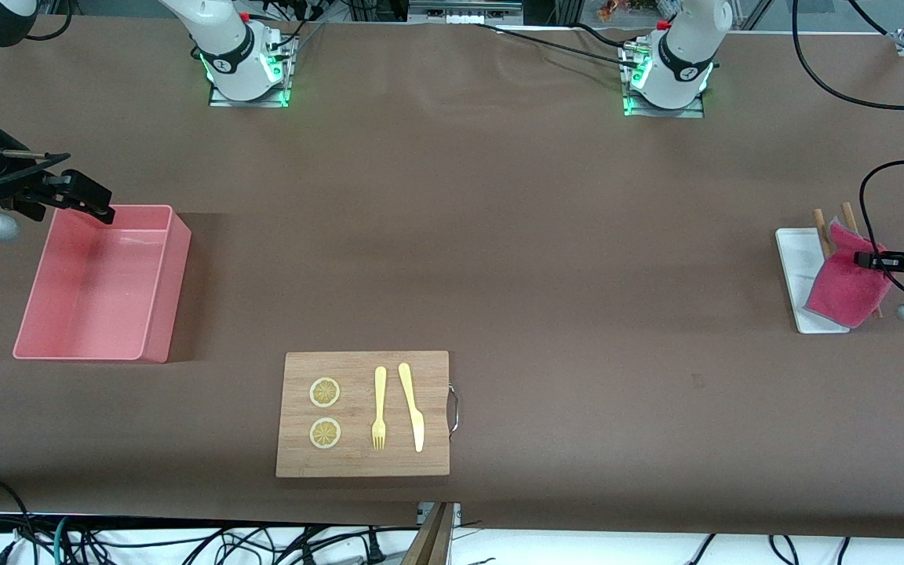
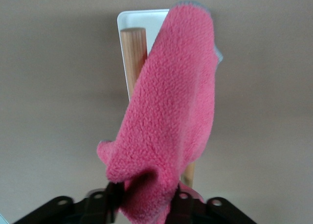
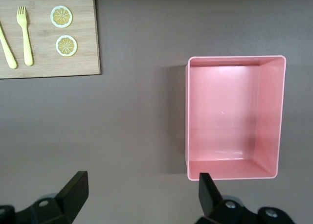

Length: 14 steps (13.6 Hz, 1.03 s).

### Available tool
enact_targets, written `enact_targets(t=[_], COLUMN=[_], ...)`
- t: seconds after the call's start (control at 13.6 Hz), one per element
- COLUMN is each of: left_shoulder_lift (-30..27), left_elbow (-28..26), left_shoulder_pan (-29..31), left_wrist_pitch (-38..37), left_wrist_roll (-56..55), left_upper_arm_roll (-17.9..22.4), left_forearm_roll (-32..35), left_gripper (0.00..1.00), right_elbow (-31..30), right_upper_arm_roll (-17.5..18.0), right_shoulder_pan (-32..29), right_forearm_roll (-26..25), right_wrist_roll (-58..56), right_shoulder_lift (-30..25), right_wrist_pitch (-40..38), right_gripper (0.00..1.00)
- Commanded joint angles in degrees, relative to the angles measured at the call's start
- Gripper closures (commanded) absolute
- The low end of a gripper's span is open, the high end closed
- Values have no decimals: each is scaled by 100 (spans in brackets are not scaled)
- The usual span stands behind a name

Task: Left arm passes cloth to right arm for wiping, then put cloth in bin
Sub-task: 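Reach the left gripper to the pink cloth and grasp it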

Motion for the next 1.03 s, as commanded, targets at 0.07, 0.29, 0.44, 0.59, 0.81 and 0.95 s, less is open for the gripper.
enact_targets(t=[0.07, 0.29, 0.44, 0.59, 0.81, 0.95], left_shoulder_lift=[-24, -50, -233, -358, -349, -358], left_elbow=[156, 235, 253, 716, 1482, 1702], left_shoulder_pan=[-5, -32, -67, -84, -434, -978], left_wrist_pitch=[-51, -103, -226, -777, -1552, -1781], left_wrist_roll=[144, 126, 65, 47, -163, -855], left_upper_arm_roll=[-23, -32, -180, -548, -1015, -1086], left_forearm_roll=[-96, -96, -96, -96, -114, -411], left_gripper=[100, 100, 100, 100, 100, 100], right_elbow=[136, 136, 127, 118, 74, 57], right_upper_arm_roll=[-2, 7, 42, 51, 51, 42], right_shoulder_pan=[0, 0, 53, 71, 229, 238], right_forearm_roll=[-37, -2, 34, 42, 42, 25], right_wrist_roll=[-40, -40, -48, -48, -40, -66], right_shoulder_lift=[67, 145, 259, 348, 488, 611], right_wrist_pitch=[-44, -35, -35, -35, -79, -123], right_gripper=[0, 0, 0, 0, 0, 0])
